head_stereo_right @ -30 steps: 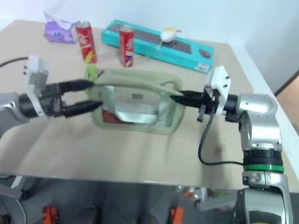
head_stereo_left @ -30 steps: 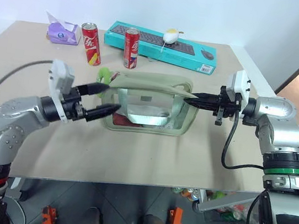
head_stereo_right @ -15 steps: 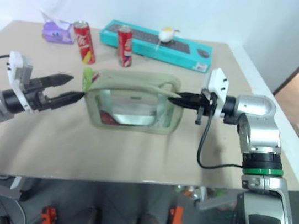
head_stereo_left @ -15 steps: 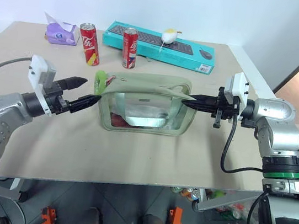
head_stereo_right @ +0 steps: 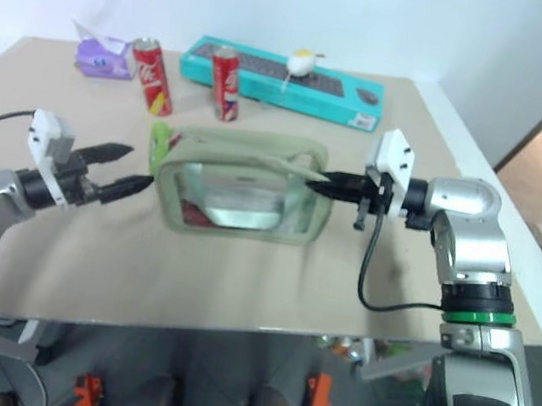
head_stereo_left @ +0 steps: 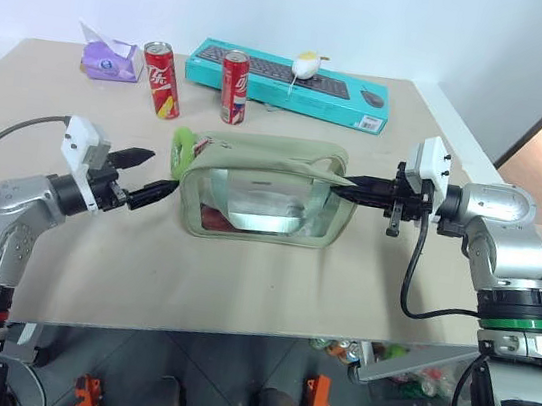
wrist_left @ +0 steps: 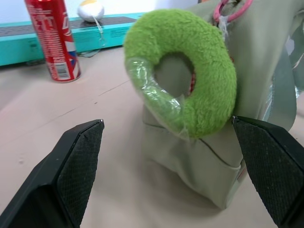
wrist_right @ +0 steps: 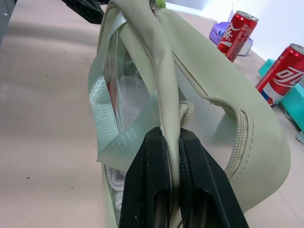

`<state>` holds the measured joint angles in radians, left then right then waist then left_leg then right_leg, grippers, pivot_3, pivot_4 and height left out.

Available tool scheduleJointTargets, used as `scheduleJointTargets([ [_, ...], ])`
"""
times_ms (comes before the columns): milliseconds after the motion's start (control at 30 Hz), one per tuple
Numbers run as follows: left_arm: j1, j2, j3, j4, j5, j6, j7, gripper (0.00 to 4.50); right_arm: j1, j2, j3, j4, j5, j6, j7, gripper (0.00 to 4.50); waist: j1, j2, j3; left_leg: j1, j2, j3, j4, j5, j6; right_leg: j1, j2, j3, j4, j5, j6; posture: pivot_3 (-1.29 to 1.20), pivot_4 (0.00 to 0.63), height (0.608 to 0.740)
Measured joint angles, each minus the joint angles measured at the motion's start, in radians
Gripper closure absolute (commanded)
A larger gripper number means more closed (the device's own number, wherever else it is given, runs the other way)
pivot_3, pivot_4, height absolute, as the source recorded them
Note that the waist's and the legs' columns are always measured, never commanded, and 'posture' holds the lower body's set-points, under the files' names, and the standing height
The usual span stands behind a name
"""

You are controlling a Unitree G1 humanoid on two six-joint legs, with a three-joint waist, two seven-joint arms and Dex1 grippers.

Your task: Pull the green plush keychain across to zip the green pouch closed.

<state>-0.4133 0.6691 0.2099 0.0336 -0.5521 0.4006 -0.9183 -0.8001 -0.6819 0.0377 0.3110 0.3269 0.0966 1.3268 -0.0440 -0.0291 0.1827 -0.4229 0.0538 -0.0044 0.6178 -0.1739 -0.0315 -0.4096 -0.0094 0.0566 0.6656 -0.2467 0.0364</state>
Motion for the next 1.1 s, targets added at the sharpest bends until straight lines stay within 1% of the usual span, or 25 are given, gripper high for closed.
scheduleJointTargets([
  [433, -0.078, -0.062, -0.001, 0.068, -0.019, 0.021, -0.007, 0.0, 0.0, -0.001, 0.0, 0.001, -0.018, -0.005, -0.016, 4.49, 0.0, 0.0, 0.0, 0.0, 0.0, 0.0, 0.0, 0.0, 0.0, 0.0, 0.0, 0.0, 0.0, 0.0, 0.0, 0.0, 0.15, 0.74],
  [533, -0.079, -0.074, -0.003, 0.076, -0.019, 0.019, -0.011, 0.8, 0.0, -0.001, 0.0, 0.002, -0.019, -0.013, -0.017, 4.5, 0.0, 0.0, 0.0, 0.0, 0.0, 0.0, 0.0, 0.0, 0.0, 0.0, 0.0, 0.0, 0.0, 0.0, 0.0, 0.0, 0.15, 0.74],
  [600, -0.084, -0.085, -0.006, 0.079, -0.018, 0.018, -0.012, 1.45, 0.0, -0.001, 0.0, 0.003, -0.02, -0.016, -0.017, 4.5, 0.0, 0.0, 0.0, 0.0, 0.0, 0.0, 0.0, 0.0, 0.0, 0.0, 0.0, 0.0, 0.0, 0.0, 0.001, 0.0, 0.15, 0.74],
  [633, -0.09, -0.092, -0.007, 0.081, -0.018, 0.016, -0.012, 1.89, 0.0, -0.001, 0.0, 0.004, -0.022, -0.018, -0.017, 4.5, 0.0, 0.0, 0.0, 0.0, 0.0, 0.0, 0.0, 0.0, 0.0, 0.0, 0.0, 0.0, 0.0, 0.0, 0.001, 0.0, 0.15, 0.74],
  [700, -0.094, -0.095, -0.008, 0.088, -0.015, 0.01, -0.012, 2.64, 0.0, -0.001, 0.0, 0.005, -0.024, -0.019, -0.017, 4.5, 0.0, 0.0, 0.0, 0.0, 0.0, 0.0, 0.0, 0.0, 0.0, 0.0, 0.0, 0.0, 0.0, 0.0, 0.0, 0.0, 0.15, 0.74],
  [767, -0.095, -0.099, -0.011, 0.092, -0.009, 0.0, -0.013, 3.22, 0.0, -0.001, 0.0, 0.006, -0.026, -0.02, -0.017, 4.5, 0.0, 0.0, 0.0, 0.0, 0.0, 0.0, 0.0, 0.0, 0.0, 0.0, 0.0, 0.0, 0.0, 0.0, 0.001, 0.0, 0.15, 0.74],
  [867, -0.1, -0.109, -0.017, 0.098, -0.001, -0.011, -0.012, 4.25, 0.0, -0.002, 0.0, 0.007, -0.027, -0.021, -0.017, 4.5, 0.0, 0.0, 0.0, 0.0, 0.0, 0.0, 0.001, 0.0, 0.0, 0.0, 0.0, 0.0, 0.0, 0.0, 0.001, 0.0, 0.15, 0.74],
  [900, -0.107, -0.111, -0.017, 0.104, 0.002, -0.013, -0.01, 4.46, 0.0, -0.002, 0.0, 0.007, -0.028, -0.021, -0.016, 4.5, 0.0, 0.0, 0.0, 0.0, 0.0, 0.0, 0.001, 0.0, 0.0, 0.0, 0.0, 0.0, 0.0, 0.0, 0.001, 0.0, 0.15, 0.74],
  [1100, -0.131, -0.11, -0.016, 0.101, 0.002, -0.032, -0.004, 4.46, 0.001, -0.003, 0.0, 0.008, -0.029, -0.027, -0.016, 4.5, 0.0, 0.0, 0.0, 0.0, 0.0, 0.0, 0.001, 0.0, 0.0, 0.0, 0.0, 0.0, 0.0, 0.0, 0.001, 0.0, 0.15, 0.74],
])
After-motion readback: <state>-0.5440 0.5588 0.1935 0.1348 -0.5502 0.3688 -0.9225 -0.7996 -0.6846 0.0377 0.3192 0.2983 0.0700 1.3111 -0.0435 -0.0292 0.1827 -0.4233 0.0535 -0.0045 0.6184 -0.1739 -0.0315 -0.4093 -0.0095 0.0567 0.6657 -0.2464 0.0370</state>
